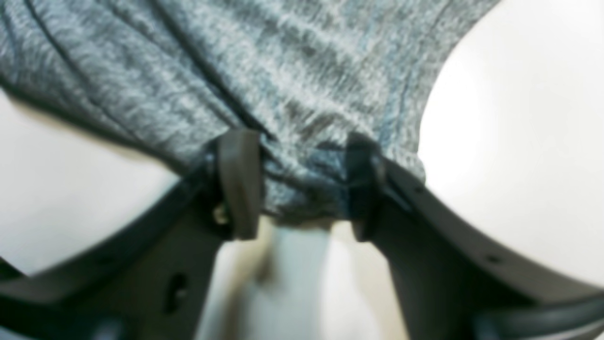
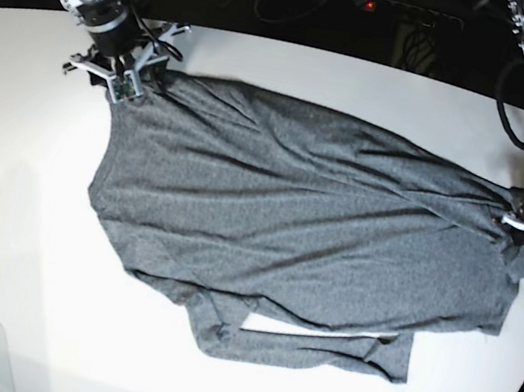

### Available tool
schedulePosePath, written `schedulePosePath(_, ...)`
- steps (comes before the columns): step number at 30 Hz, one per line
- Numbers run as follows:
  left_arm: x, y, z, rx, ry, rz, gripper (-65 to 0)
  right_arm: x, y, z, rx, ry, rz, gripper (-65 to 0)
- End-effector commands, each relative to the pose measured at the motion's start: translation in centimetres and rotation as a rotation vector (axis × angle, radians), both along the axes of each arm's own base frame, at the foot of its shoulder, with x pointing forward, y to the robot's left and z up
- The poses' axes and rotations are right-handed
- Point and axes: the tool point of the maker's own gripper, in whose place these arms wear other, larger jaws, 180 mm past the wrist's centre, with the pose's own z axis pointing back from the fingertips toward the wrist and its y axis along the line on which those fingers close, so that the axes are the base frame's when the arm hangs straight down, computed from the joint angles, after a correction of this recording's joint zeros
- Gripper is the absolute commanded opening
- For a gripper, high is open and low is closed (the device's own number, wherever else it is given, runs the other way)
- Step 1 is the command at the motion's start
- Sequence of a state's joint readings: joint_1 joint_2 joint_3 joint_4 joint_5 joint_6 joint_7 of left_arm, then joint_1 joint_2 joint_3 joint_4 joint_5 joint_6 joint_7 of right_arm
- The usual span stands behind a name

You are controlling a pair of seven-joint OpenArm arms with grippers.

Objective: Layout the t-shirt on the table in an organized manner, then fold the t-shirt properly
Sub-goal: 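Pull the shirt edge with both grippers apart to stretch it flat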

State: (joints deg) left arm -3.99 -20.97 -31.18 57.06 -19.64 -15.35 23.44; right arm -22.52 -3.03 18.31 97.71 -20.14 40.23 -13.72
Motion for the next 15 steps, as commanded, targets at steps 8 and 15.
schedulePosePath(8,-1.0,0.7,-0.6,0.019,0.062,0.003,-65.0,0.5,-0.4,0.6,-0.021,-0.019,-0.001,-54.1)
schedulePosePath(15,-1.0,0.7,-0.6,0.021,0.062,0.003,-65.0,2.6,-0.5,2.7,-0.033,-0.093,0.004,-54.7)
